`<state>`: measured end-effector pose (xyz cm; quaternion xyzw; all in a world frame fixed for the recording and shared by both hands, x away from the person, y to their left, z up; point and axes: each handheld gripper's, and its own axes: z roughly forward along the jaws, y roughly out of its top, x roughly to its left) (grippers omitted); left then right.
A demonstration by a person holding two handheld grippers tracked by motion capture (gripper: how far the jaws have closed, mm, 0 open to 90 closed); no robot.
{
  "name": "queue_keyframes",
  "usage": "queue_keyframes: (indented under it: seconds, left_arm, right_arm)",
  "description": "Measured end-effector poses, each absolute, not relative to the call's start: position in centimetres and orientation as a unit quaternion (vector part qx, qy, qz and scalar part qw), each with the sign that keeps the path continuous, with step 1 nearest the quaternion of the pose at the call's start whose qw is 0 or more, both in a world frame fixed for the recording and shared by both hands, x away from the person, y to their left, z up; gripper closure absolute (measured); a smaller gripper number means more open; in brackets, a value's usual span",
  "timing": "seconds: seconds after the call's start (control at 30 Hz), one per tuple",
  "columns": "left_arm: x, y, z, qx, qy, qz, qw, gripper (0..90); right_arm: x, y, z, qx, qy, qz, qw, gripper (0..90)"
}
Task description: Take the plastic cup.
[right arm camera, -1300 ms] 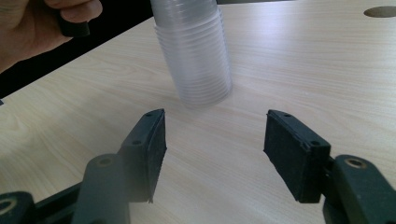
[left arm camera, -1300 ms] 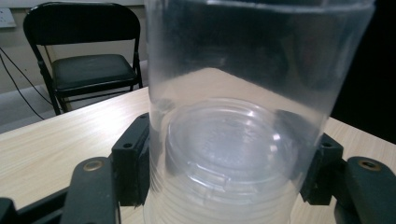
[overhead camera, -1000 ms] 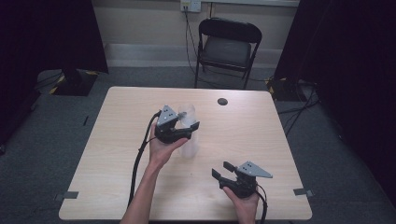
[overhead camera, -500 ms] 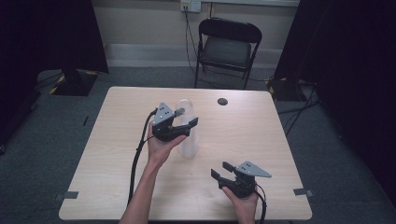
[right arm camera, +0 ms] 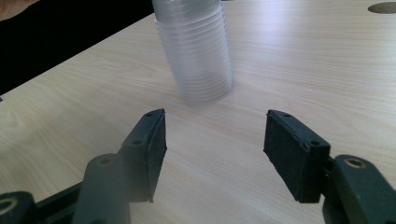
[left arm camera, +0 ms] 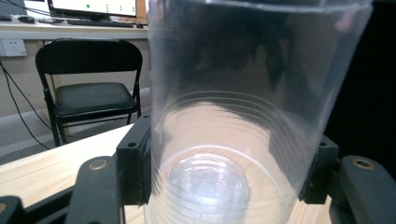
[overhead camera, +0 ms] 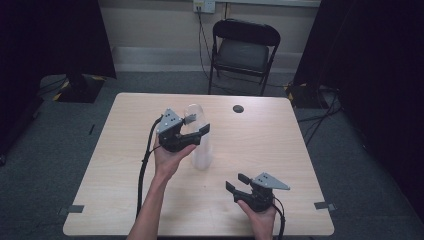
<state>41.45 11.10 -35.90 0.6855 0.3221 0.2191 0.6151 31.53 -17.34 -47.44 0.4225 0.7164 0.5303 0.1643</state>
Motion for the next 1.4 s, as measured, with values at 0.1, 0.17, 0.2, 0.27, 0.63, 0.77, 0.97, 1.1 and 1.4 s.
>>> queue_keyframes:
  seconds: [0.1, 0.17, 0.2, 0.27, 0.63, 0.77, 0.97, 1.1, 1.4]
  left_arm:
    - [41.3, 11.6, -35.7, 0.683, 0.325, 0.218, 0.617, 36.2]
    - [41.3, 12.1, -35.6, 0.676, 0.331, 0.216, 0.622, 36.2]
    - [41.2, 12.4, -35.5, 0.675, 0.333, 0.216, 0.623, 36.3]
    - [41.1, 12.7, -35.4, 0.674, 0.336, 0.213, 0.622, 36.6]
    - [39.2, 14.5, -36.0, 0.663, 0.345, 0.211, 0.63, 36.7]
    - [38.4, 15.0, -36.7, 0.666, 0.359, 0.212, 0.619, 36.7]
    - [37.9, 15.3, -37.4, 0.678, 0.363, 0.213, 0.603, 36.0]
    - [37.1, 15.5, -37.8, 0.681, 0.359, 0.197, 0.607, 35.9]
    - [35.8, 16.0, -40.2, 0.685, 0.376, 0.153, 0.606, 36.0]
  right_arm:
    - [31.5, -17.3, -47.4, 0.422, 0.716, 0.531, 0.165, 39.1]
    - [31.5, -17.3, -47.5, 0.422, 0.718, 0.53, 0.164, 39.1]
    - [31.5, -17.2, -47.5, 0.421, 0.718, 0.529, 0.163, 39.2]
    - [31.5, -17.2, -47.5, 0.421, 0.719, 0.529, 0.163, 39.2]
    - [31.4, -16.8, -47.4, 0.416, 0.724, 0.527, 0.16, 42.1]
    - [31.2, -16.8, -47.2, 0.417, 0.724, 0.525, 0.165, 45.4]
    - [31.1, -16.6, -47.3, 0.411, 0.726, 0.526, 0.164, 45.6]
    - [31.1, -16.3, -47.3, 0.405, 0.73, 0.525, 0.166, 45.7]
    - [31.0, -14.3, -47.1, 0.361, 0.744, 0.538, 0.161, 44.4]
